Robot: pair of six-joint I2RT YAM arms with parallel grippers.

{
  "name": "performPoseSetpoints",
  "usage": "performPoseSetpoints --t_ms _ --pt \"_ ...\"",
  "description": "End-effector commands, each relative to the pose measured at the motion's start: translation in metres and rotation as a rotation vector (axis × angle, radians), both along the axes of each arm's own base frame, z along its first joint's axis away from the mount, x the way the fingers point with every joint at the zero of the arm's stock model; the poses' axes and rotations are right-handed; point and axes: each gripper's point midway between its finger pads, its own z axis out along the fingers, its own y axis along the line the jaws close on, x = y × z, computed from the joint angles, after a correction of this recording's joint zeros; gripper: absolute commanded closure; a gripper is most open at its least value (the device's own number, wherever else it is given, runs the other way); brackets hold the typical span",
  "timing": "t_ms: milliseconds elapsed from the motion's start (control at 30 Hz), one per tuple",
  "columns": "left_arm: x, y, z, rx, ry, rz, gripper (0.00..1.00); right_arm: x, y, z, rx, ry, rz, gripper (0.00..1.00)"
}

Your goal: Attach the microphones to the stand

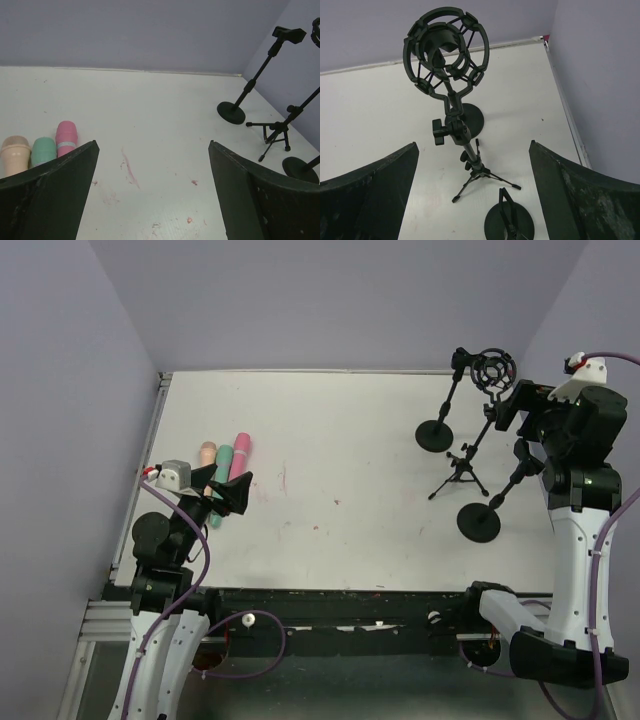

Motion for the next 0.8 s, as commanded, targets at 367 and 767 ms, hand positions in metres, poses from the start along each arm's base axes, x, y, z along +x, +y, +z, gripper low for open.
performPoseSetpoints --t_ms 367,767 --pt "-0.003 -0.004 0.014 -0.002 -0.041 -0.028 0.01 -0.012 0.059 -0.013 -0.198 0.040 0.498 0.00" --pt "-0.005 -0.005 0.016 -0.002 -0.050 -0.034 0.01 0.026 0.012 -0.012 -0.084 0.070 0.171 0.00"
